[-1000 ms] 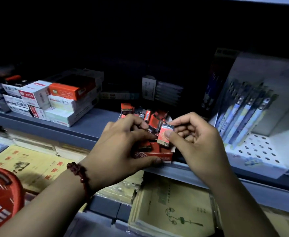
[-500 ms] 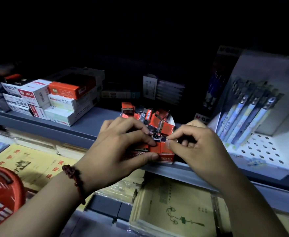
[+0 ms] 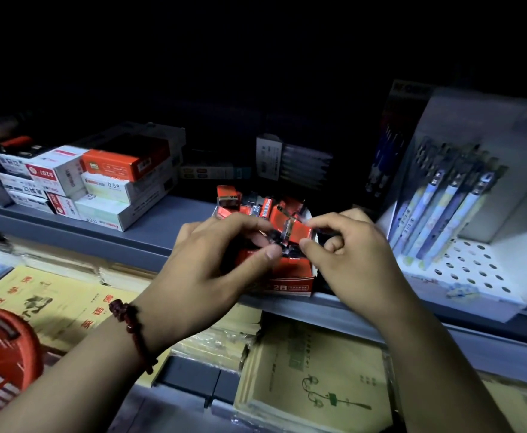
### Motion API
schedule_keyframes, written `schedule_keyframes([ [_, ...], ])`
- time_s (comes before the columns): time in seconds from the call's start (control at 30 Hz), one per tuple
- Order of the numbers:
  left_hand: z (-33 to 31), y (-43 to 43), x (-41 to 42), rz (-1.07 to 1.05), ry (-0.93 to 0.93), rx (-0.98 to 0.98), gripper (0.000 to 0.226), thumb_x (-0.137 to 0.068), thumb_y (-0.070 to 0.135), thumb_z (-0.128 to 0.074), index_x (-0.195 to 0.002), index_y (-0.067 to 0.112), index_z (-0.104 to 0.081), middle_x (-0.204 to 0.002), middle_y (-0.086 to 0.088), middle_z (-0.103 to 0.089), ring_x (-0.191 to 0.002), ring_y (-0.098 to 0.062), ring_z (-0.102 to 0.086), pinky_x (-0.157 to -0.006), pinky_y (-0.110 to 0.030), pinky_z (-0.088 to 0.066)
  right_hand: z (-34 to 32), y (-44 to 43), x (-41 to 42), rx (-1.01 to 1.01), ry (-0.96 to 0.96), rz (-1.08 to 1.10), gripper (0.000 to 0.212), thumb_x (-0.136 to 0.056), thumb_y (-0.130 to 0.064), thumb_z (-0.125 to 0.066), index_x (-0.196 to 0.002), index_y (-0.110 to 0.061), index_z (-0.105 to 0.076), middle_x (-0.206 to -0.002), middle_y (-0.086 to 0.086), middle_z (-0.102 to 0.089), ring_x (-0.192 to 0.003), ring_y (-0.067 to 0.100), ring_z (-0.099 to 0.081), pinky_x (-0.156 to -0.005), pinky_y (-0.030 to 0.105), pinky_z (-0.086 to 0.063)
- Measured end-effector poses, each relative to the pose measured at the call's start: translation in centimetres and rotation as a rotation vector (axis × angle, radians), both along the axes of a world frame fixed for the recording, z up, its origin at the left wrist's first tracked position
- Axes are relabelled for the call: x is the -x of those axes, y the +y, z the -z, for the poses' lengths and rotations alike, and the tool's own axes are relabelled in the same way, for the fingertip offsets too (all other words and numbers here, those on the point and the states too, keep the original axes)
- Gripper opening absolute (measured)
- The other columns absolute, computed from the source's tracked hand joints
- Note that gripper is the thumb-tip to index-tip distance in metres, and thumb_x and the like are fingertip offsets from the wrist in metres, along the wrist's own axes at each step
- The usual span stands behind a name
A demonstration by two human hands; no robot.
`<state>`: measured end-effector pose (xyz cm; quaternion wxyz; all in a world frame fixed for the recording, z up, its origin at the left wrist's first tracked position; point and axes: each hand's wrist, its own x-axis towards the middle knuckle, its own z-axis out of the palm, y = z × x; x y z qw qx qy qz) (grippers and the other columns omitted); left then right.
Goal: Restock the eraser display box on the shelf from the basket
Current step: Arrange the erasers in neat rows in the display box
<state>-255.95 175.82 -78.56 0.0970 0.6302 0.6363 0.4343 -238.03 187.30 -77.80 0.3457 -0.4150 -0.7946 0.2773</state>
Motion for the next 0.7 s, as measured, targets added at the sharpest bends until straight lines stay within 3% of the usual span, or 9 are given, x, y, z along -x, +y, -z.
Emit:
schedule_keyframes([
  [0.13, -0.5, 0.7, -0.2, 0.007, -0.305, 0.000, 0.016, -0.095, 0.032, -0.069, -0.111, 0.030, -0.068, -0.097, 0.010, -0.075, -0.092, -0.017, -0.072, -0.089, -0.050, -0.058, -0.2, 0.2, 0.1, -0.029, 0.004, -0.007, 0.008, -0.088, -0.022, -0.078, -0.090, -0.027, -0.071, -0.098, -0.006, -0.051, -0.066, 0.008, -0.054, -0.064, 0.013, -0.040],
  [0.23, -0.1, 1.0, -0.2, -0.034, -0.281, -0.006, 0.017, -0.093, 0.026, -0.072, -0.109, 0.032, -0.070, -0.097, 0.012, -0.074, -0.088, -0.017, -0.070, -0.087, -0.046, -0.059, -0.9, 0.2, -0.2, -0.062, 0.006, -0.013, 0.009, -0.088, -0.024, -0.077, -0.087, -0.027, -0.069, -0.094, -0.015, -0.052, -0.072, 0.003, -0.050, -0.063, 0.007, -0.038],
  [0.3, 0.2, 1.1, 0.0, -0.037, -0.271, -0.002, 0.025, -0.091, 0.024, -0.075, -0.112, 0.035, -0.069, -0.100, 0.012, -0.074, -0.087, -0.014, -0.069, -0.087, -0.045, -0.059, -1.4, -0.1, -0.3, -0.055, 0.025, -0.072, 0.008, -0.090, -0.025, -0.076, -0.088, -0.028, -0.068, -0.080, -0.017, -0.053, -0.066, 0.002, -0.049, -0.059, 0.009, -0.037],
  [0.37, 0.2, 1.1, 0.2, 0.002, -0.283, 0.005, 0.037, -0.088, 0.019, -0.078, -0.118, 0.038, -0.067, -0.104, 0.010, -0.074, -0.089, -0.015, -0.069, -0.088, -0.044, -0.059, -1.8, -0.5, -0.4, -0.008, 0.080, -0.180, 0.008, -0.092, -0.022, -0.074, -0.091, -0.029, -0.070, -0.070, -0.009, -0.054, -0.059, 0.005, -0.046, -0.055, 0.015, -0.037],
  [0.43, 0.0, 1.0, 0.3, 0.057, -0.314, 0.006, 0.047, -0.087, 0.012, -0.079, -0.123, 0.040, -0.067, -0.106, 0.008, -0.073, -0.089, -0.018, -0.069, -0.088, -0.042, -0.060, -2.2, -0.9, -0.2, 0.036, 0.141, -0.258, 0.010, -0.093, -0.020, -0.073, -0.094, -0.031, -0.074, -0.077, 0.003, -0.060, -0.065, 0.019, -0.051, -0.062, 0.033, -0.047],
  [0.5, -0.1, 0.9, 0.4, 0.083, -0.350, 0.009, 0.047, -0.086, 0.011, -0.078, -0.122, 0.039, -0.069, -0.103, 0.005, -0.074, -0.093, -0.024, -0.070, -0.086, -0.042, -0.059, -2.1, -1.2, 0.3, 0.065, 0.170, -0.305, 0.012, -0.093, -0.019, -0.073, -0.096, -0.030, -0.076, -0.083, 0.010, -0.064, -0.076, 0.029, -0.057, -0.068, 0.038, -0.050],
  [0.7, 0.6, 0.9, 0.3, 0.057, -0.400, -0.022, 0.034, -0.080, 0.026, -0.081, -0.112, 0.034, -0.074, -0.096, -0.003, -0.074, -0.093, -0.022, -0.072, -0.083, -0.041, -0.058, -1.5, -1.2, 0.7, 0.180, 0.261, -0.284, 0.019, -0.093, -0.024, -0.073, -0.110, -0.031, -0.069, -0.085, 0.004, -0.072, -0.080, 0.029, -0.063, -0.074, 0.044, -0.056],
])
